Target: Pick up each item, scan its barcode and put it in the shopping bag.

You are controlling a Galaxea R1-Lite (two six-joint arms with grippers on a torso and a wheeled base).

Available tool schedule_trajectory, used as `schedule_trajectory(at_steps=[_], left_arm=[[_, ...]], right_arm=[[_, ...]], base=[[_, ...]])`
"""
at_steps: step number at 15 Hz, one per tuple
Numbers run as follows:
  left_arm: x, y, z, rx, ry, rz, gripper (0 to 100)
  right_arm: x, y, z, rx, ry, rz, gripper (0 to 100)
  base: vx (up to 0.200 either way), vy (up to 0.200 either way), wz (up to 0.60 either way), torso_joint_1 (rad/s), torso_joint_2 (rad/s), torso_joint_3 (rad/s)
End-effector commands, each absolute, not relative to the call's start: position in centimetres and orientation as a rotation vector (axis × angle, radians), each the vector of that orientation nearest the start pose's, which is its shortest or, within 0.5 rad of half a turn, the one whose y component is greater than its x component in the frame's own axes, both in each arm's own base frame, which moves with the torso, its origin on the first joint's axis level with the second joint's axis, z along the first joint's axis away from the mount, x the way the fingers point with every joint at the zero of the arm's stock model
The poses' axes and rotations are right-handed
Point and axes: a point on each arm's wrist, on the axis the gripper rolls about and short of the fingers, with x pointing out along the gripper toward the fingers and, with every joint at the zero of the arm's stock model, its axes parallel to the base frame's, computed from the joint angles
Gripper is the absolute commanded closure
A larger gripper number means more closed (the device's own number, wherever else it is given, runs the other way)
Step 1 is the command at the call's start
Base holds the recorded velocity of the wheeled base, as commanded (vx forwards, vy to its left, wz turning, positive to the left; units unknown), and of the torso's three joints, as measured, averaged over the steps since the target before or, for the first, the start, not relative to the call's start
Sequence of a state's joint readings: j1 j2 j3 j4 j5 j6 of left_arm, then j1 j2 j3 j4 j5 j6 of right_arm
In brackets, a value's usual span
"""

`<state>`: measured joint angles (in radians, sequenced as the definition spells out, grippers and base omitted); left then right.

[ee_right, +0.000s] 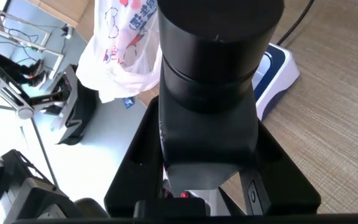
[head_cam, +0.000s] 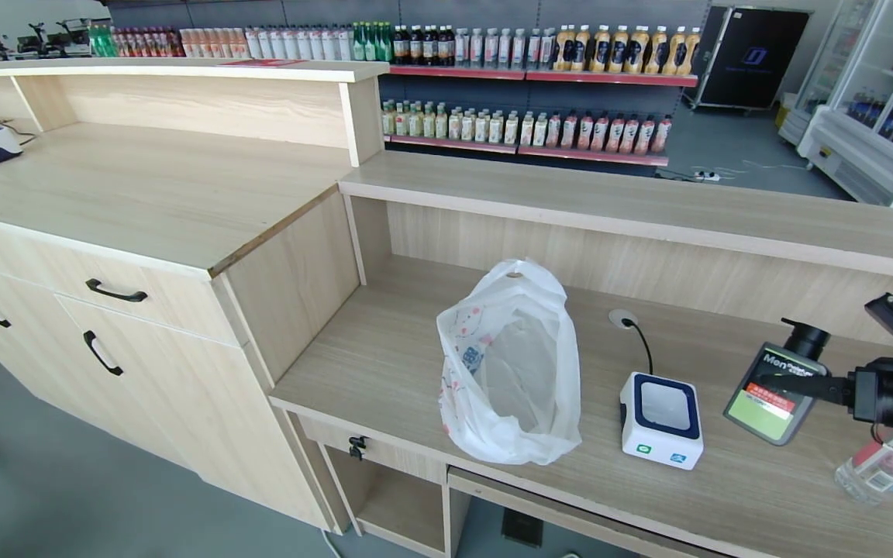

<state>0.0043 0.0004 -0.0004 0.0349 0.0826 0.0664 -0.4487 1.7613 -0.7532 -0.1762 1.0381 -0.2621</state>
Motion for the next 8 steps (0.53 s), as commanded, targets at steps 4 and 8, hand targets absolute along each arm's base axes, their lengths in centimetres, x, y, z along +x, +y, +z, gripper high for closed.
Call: schedule_trajectory(at_steps=[4,8], left_arm=[[-2.3,0.2,7.2,0.067,0.038,0.086,0],[-2.3,0.2,7.2,0.067,0.038,0.086,0]], right_arm=[[25.8,-10.2,12.7,0.263,0.503,0.633,100],[24.5,-9.5,18.9,-0.242,0.186,0.601,100]], base=[[0.000,0.000,0.00,0.000,0.00,0.000],[0.000,0.000,0.00,0.000,0.00,0.000]])
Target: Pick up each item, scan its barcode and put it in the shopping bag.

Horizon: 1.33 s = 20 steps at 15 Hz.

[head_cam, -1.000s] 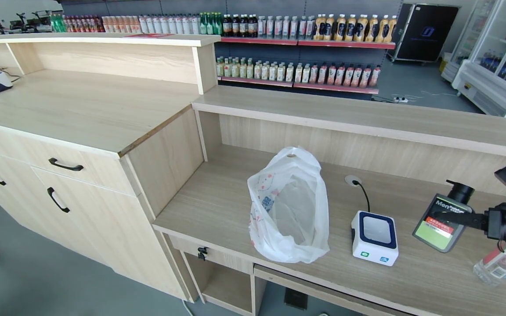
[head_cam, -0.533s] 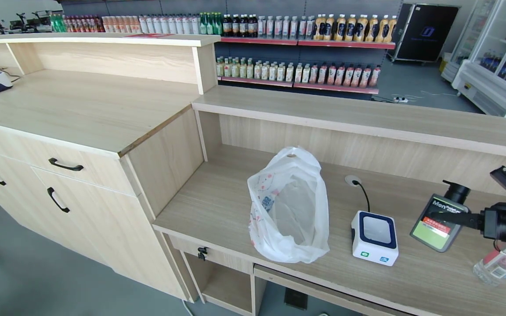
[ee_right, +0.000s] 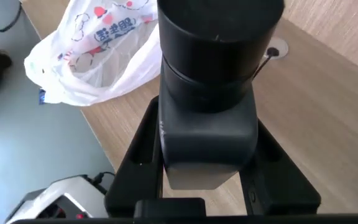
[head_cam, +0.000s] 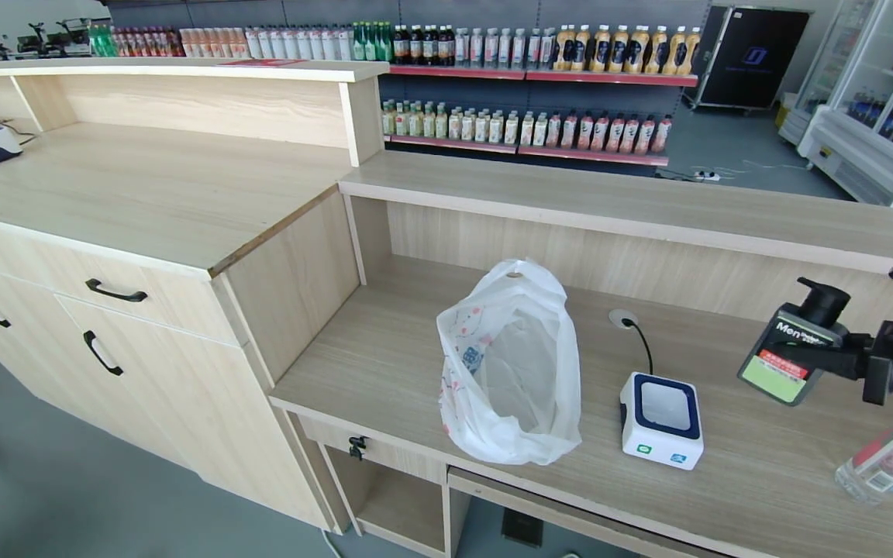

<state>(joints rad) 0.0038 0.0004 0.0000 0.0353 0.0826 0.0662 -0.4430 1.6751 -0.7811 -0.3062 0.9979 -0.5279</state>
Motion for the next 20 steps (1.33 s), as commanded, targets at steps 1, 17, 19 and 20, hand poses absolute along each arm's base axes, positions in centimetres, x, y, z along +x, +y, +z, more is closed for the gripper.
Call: schedule_trajectory(at_steps=[1,17,19,20], left_arm=[[-2.3,0.2,7.2,0.069,0.038,0.086,0],[-2.3,0.2,7.2,0.067,0.038,0.086,0],[-2.3,0.2,7.2,0.067,0.038,0.086,0],[-2.3,0.2,7.2,0.067,0.038,0.086,0]], right_arm=[[23.7,-9.3,20.0,-0.279,0.163,0.565,100],[19.7,-1.6,24.5,-0.310,0.123,0.053,100],[21.0,0.1,23.7,-0.303,0.144,0.028,100],[21.6,0.5,23.0,-0.303,0.164,0.040,100]], base=[[0.000,0.000,0.00,0.000,0.00,0.000],[0.000,0.000,0.22,0.001,0.00,0.001],[0.000,0.000,0.60,0.005,0.00,0.000],[0.000,0.000,0.60,-0.007,0.00,0.002]])
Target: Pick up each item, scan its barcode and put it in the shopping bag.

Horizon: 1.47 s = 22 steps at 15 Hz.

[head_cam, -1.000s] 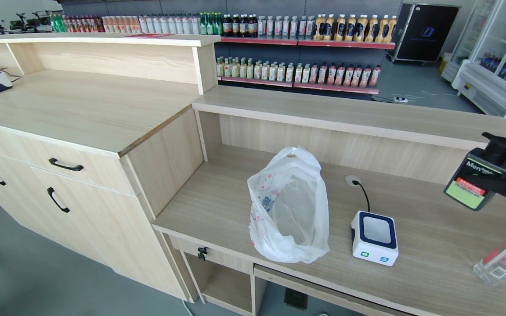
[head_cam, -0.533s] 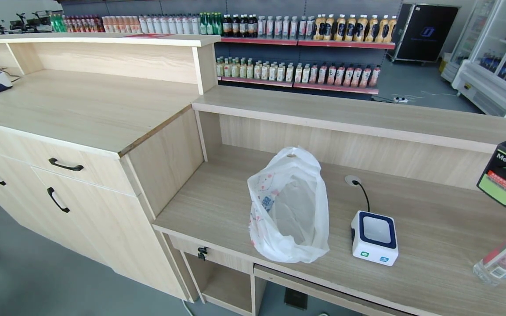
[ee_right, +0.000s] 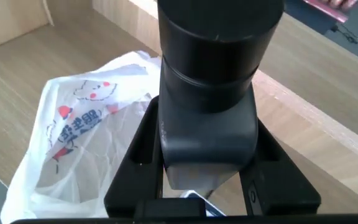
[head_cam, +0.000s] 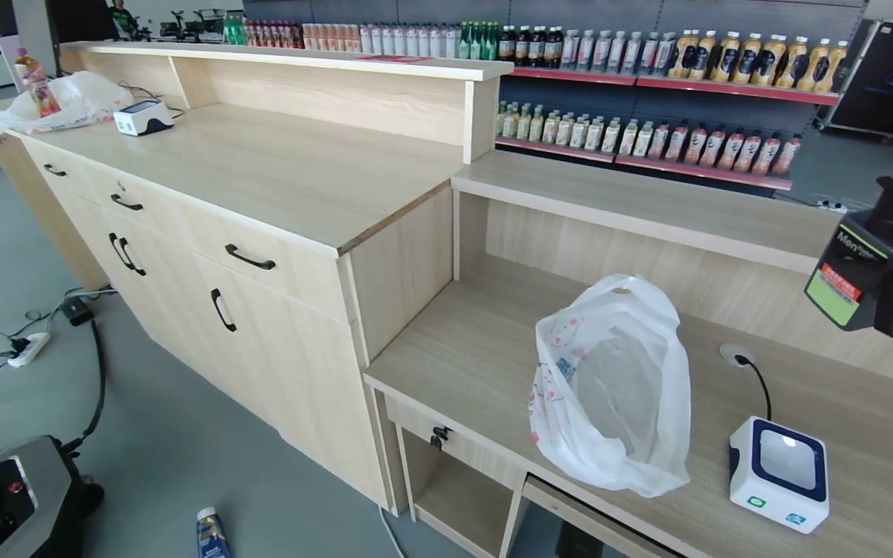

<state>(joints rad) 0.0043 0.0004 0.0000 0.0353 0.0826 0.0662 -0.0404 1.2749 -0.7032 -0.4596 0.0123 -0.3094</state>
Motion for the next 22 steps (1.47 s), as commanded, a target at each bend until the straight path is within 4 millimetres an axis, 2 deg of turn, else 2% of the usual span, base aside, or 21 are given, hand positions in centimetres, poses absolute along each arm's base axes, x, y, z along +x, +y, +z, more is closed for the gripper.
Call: schedule_trajectory(at_steps=[1,3,6,9,15,18,22], left_arm=[[-2.3,0.2,7.2,0.069,0.038,0.086,0],[-2.3,0.2,7.2,0.067,0.038,0.086,0],[-2.3,0.2,7.2,0.067,0.038,0.086,0],[-2.3,0.2,7.2,0.069,0.038,0.086,0],[-2.3,0.2,7.2,0.067,0.038,0.086,0],[-2.3,0.2,7.2,0.067,0.038,0.086,0],[-2.3,0.2,7.2,0.067,0.038,0.086,0]], right_arm=[[22.1,0.8,22.3,-0.299,0.186,0.054,100],[24.7,0.9,19.8,-0.275,0.275,0.065,100],[27.9,1.0,16.6,-0.243,0.319,0.066,100],[30.1,0.7,14.0,-0.215,0.342,0.053,100],[33.4,-0.3,10.2,-0.207,0.351,0.026,100],[33.8,-0.4,9.5,-0.206,0.354,0.025,100],[35.2,-0.3,7.4,-0.206,0.360,0.027,100]], base=[[0.000,0.000,0.60,-0.007,0.00,-0.002],[0.000,0.000,0.00,0.000,0.00,0.000],[0.000,0.000,0.00,0.000,0.00,0.000],[0.000,0.000,0.00,0.000,0.00,0.000],[0.000,0.000,0.00,0.000,0.00,0.000],[0.000,0.000,0.00,0.000,0.00,0.000],[0.000,0.000,0.00,0.000,0.00,0.000]])
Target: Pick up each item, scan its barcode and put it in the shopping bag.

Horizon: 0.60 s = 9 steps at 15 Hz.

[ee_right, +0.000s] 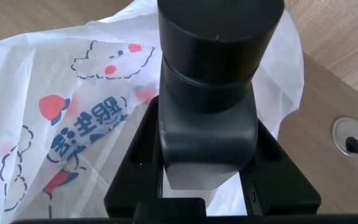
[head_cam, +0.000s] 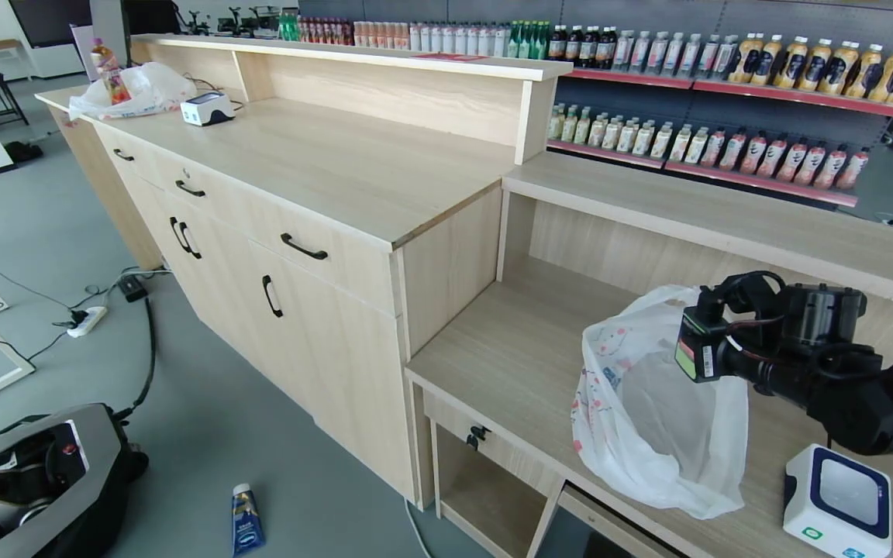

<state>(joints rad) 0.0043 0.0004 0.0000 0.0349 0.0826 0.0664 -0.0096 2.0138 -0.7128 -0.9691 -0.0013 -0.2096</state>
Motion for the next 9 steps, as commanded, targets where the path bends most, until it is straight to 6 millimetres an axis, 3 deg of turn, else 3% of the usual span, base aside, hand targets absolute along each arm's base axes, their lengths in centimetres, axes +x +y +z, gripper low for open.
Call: schedule_trajectory(at_steps=[1,5,9], left_arm=[[-2.3,0.2,7.2,0.067,0.038,0.086,0],[-2.3,0.2,7.2,0.067,0.038,0.086,0],[-2.3,0.2,7.2,0.067,0.038,0.086,0]], right_arm=[[35.5,-0.3,7.1,-0.207,0.359,0.029,100],[36.7,0.1,4.4,-0.194,0.336,0.095,100],[38.3,0.4,3.6,-0.162,0.269,0.140,100]], base=[[0.000,0.000,0.00,0.000,0.00,0.000],[0.000,0.000,0.00,0.000,0.00,0.000],[0.000,0.000,0.00,0.000,0.00,0.000]])
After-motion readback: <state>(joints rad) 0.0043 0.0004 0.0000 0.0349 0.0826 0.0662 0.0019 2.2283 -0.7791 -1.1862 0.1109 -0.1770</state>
